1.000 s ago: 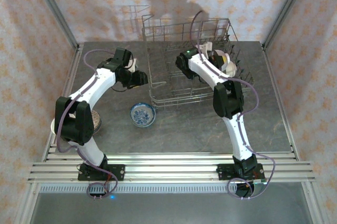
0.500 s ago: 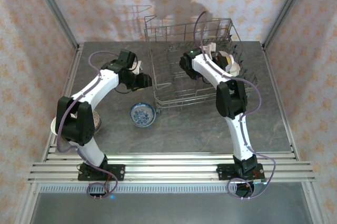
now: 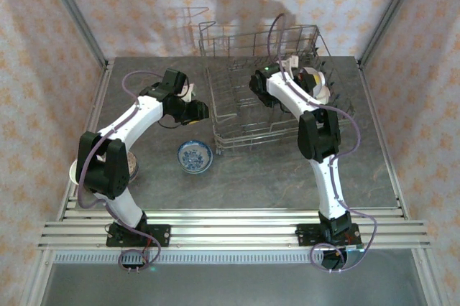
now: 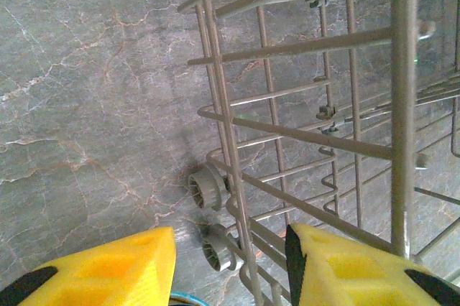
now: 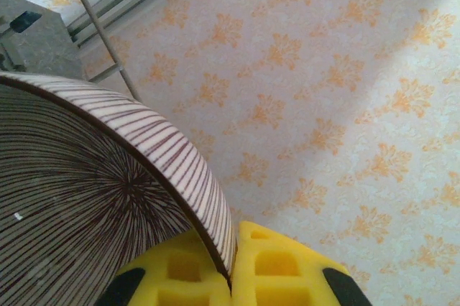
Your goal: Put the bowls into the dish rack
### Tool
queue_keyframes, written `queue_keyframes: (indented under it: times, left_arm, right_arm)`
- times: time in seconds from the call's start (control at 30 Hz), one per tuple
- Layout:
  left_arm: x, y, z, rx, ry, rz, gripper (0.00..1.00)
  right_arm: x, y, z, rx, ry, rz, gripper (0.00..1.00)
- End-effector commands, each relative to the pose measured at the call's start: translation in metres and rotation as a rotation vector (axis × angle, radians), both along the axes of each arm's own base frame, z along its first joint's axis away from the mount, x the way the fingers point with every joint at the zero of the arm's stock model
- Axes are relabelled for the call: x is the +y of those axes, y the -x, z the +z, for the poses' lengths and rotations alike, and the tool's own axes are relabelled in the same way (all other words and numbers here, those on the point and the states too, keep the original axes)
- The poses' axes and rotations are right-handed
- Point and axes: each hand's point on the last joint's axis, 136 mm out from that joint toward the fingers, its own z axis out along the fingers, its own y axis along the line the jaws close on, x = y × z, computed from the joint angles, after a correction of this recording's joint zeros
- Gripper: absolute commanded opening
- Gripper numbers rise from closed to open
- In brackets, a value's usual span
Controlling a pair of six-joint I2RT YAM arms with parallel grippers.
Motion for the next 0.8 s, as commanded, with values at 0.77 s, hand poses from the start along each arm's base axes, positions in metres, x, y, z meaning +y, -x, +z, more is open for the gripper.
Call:
queue_keyframes:
  times: [0.77]
  left_arm:
    - [-0.009, -0.004, 0.021, -0.051, 0.050, -0.007, 0.46]
  right_arm:
    - [-0.017, 0.024, -0.031, 0.225, 0.067, -0.039, 0.00]
